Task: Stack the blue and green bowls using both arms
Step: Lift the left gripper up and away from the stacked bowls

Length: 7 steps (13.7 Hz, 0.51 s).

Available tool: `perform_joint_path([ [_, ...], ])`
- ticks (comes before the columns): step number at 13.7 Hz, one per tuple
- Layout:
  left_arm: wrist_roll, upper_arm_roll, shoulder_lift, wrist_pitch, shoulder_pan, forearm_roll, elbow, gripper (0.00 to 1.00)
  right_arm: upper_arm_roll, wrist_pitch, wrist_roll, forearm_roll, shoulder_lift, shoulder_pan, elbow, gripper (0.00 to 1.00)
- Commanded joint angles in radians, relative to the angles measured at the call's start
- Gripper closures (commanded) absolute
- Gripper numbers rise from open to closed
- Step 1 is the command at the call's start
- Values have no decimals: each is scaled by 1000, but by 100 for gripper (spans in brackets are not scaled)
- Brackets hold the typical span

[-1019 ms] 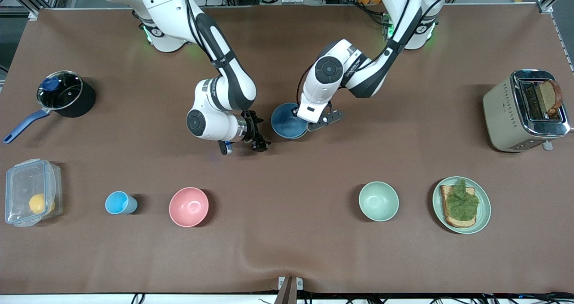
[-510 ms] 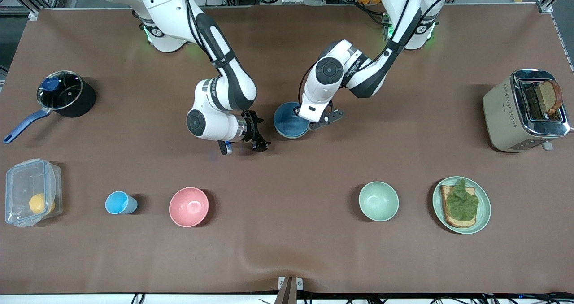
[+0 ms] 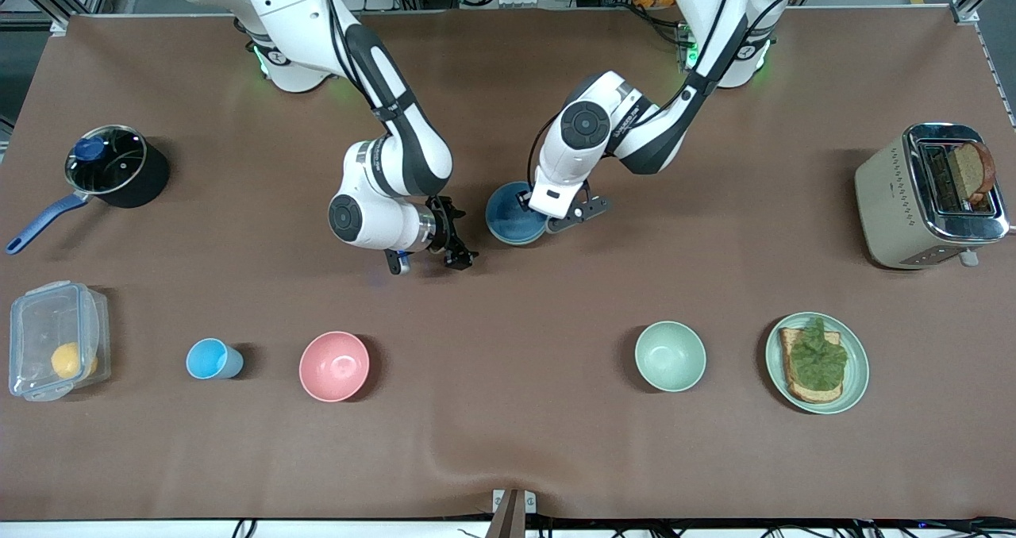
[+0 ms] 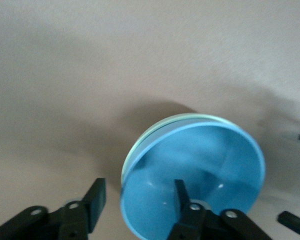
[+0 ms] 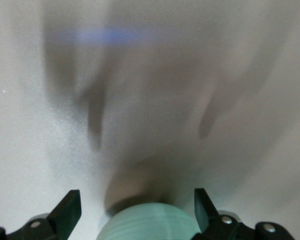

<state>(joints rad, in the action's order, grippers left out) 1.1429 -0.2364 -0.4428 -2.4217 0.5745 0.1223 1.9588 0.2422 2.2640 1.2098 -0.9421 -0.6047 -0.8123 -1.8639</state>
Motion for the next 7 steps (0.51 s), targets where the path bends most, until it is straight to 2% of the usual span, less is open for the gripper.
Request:
perform_joint_path([
  [1, 31, 9, 94, 12, -30, -42, 0, 0, 0, -4, -13, -27, 26, 2, -17, 0],
  [4, 28, 11, 191, 38, -116, -139, -15, 0, 0, -4, -10, -27, 26, 2, -17, 0],
  [7, 24, 9, 237, 159, -174, -254, -96, 0, 0, -6, -7, -26, 28, 2, -17, 0],
])
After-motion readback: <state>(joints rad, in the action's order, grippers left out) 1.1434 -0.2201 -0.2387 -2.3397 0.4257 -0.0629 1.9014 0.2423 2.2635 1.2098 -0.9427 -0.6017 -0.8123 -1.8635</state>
